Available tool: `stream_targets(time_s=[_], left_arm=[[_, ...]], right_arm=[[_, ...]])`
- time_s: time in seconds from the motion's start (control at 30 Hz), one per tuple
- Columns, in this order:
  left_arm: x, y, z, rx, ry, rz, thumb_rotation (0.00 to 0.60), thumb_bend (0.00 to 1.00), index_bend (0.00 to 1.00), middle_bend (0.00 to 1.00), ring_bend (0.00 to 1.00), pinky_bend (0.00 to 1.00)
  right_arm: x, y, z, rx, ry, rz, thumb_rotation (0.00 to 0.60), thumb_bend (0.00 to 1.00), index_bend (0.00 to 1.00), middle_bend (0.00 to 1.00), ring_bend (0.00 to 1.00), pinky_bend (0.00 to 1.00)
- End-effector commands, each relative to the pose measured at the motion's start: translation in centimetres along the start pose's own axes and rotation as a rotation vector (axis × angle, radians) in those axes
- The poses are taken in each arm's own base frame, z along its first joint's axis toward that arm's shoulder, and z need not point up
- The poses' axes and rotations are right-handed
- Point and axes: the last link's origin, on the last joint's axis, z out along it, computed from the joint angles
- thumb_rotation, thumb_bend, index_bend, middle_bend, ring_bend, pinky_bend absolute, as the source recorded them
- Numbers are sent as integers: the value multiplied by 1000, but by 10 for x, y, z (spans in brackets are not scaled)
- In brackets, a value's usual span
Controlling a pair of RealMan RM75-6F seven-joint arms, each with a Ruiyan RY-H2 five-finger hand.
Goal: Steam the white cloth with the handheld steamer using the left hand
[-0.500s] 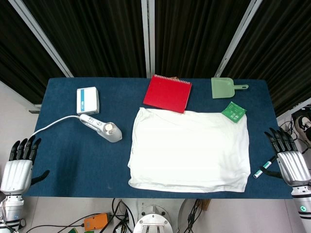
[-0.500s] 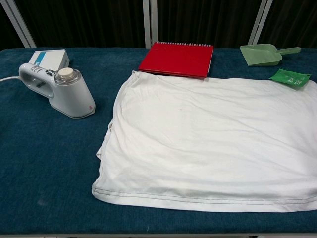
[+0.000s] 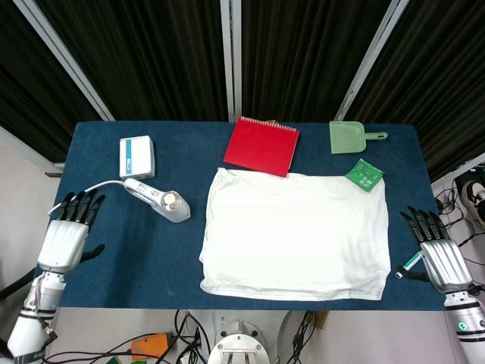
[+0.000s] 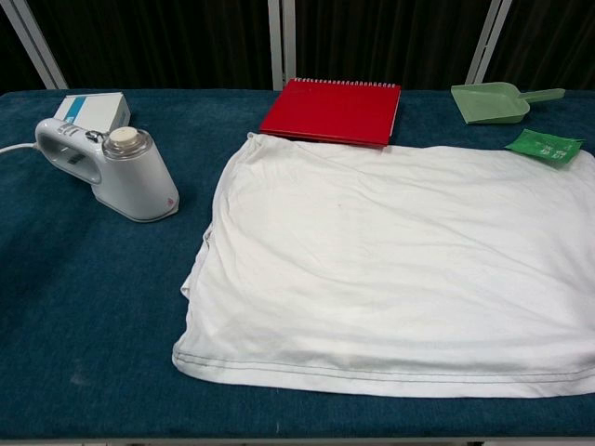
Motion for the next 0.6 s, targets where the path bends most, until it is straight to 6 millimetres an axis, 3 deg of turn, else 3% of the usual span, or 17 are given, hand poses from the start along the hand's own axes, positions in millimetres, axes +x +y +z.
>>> stream_targets(time_s=[0.03, 0.23, 0.37, 0.6], left_arm=[[13, 31, 76, -137, -46, 106, 600, 76, 0, 7, 0, 0], [8, 55, 133, -211, -175, 254, 600, 79, 58, 96, 3, 0], [0, 65, 152, -215, -235, 300, 600, 79, 142, 173, 41, 0], [-15, 70, 165, -198, -288, 355, 600, 79, 231, 254, 101, 0]], right_arm=[[-3, -1, 0, -1, -14, 2, 600, 52, 0, 0, 0, 0], [-8, 4, -5, -43, -35, 12, 600, 52, 0, 0, 0, 0], [-12, 7, -6, -68, -51, 21, 600, 52, 0, 0, 0, 0], [-17, 9, -3, -85, -72, 30, 600, 52, 0, 0, 0, 0]])
